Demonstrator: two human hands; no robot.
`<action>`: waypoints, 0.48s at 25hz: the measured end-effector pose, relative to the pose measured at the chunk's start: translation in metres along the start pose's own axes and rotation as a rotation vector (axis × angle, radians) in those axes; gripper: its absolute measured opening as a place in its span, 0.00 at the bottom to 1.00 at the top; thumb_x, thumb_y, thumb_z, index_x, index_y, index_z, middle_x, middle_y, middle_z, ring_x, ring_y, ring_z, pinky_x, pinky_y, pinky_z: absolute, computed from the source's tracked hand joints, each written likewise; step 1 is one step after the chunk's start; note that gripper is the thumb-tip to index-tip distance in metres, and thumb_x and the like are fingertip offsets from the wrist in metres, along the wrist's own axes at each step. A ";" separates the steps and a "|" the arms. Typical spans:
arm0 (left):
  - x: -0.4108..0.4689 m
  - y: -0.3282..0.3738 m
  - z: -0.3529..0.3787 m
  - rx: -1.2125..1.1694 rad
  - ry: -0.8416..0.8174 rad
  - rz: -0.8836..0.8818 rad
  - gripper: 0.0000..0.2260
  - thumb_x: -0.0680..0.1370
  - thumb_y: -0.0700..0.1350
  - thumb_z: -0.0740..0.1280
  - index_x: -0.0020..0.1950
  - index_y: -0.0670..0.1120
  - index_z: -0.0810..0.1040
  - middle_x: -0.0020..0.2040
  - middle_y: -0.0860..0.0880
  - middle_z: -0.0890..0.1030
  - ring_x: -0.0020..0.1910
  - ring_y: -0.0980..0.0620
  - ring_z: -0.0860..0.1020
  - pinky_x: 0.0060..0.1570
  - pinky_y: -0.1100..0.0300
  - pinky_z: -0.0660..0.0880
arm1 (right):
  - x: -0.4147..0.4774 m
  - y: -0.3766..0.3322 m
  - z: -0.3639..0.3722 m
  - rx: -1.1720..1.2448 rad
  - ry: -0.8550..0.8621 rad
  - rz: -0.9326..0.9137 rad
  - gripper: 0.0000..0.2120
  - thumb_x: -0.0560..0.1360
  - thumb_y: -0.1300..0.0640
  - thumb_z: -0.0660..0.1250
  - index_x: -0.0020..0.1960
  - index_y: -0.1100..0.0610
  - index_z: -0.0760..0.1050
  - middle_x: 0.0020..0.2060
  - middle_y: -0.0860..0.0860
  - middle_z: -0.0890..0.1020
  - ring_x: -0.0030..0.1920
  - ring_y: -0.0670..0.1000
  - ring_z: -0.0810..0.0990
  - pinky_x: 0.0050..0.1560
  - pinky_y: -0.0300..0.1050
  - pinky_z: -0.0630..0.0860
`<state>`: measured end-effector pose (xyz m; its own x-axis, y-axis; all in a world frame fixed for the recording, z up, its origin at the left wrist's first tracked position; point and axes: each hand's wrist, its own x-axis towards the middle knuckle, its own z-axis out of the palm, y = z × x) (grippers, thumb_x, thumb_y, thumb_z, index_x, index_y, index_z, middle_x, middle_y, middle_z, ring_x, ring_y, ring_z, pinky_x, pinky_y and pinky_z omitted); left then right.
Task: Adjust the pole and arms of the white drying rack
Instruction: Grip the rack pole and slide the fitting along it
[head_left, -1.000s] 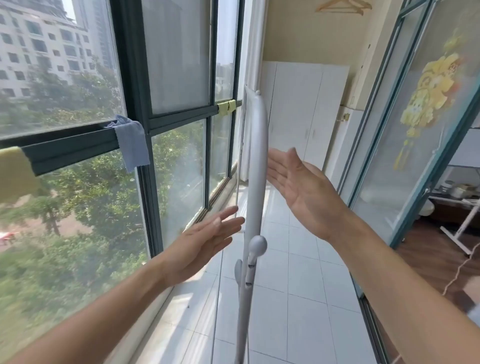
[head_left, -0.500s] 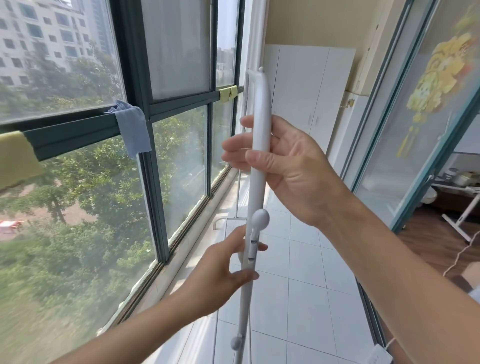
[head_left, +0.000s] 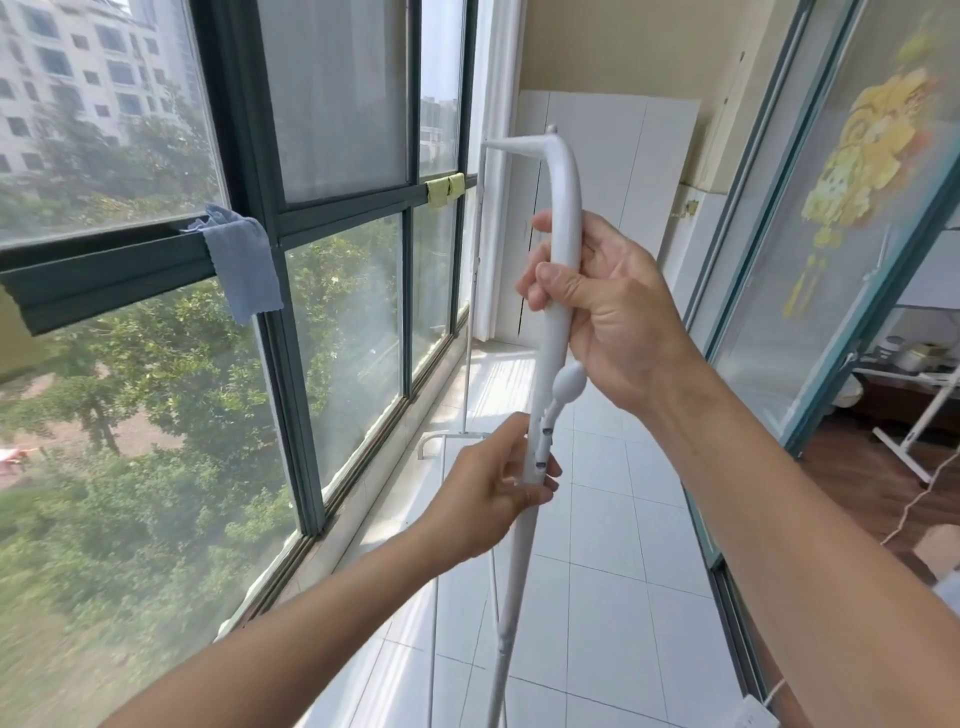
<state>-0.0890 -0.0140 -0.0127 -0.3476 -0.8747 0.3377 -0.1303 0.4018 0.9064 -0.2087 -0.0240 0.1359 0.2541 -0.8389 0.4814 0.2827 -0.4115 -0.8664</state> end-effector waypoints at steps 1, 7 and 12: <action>0.009 -0.004 0.002 -0.007 0.000 0.005 0.12 0.71 0.31 0.67 0.50 0.43 0.71 0.42 0.52 0.79 0.48 0.45 0.80 0.55 0.46 0.78 | 0.005 0.002 -0.005 -0.006 0.014 -0.003 0.14 0.73 0.75 0.59 0.57 0.64 0.70 0.36 0.55 0.73 0.34 0.50 0.73 0.42 0.40 0.75; 0.067 -0.029 0.012 0.013 -0.028 -0.002 0.14 0.71 0.32 0.68 0.50 0.47 0.70 0.42 0.50 0.79 0.46 0.51 0.80 0.51 0.56 0.79 | 0.037 0.020 -0.041 -0.024 0.101 0.006 0.14 0.73 0.74 0.59 0.56 0.63 0.71 0.37 0.55 0.72 0.33 0.48 0.73 0.38 0.36 0.75; 0.113 -0.042 0.017 0.039 -0.043 -0.001 0.15 0.71 0.32 0.68 0.51 0.48 0.70 0.42 0.49 0.80 0.45 0.49 0.80 0.52 0.49 0.79 | 0.068 0.031 -0.075 -0.020 0.163 0.005 0.14 0.74 0.74 0.59 0.56 0.62 0.71 0.36 0.54 0.72 0.31 0.47 0.72 0.37 0.36 0.75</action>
<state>-0.1390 -0.1253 -0.0164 -0.3866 -0.8631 0.3249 -0.1665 0.4118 0.8959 -0.2522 -0.1203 0.1316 0.1017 -0.8870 0.4504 0.2626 -0.4128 -0.8722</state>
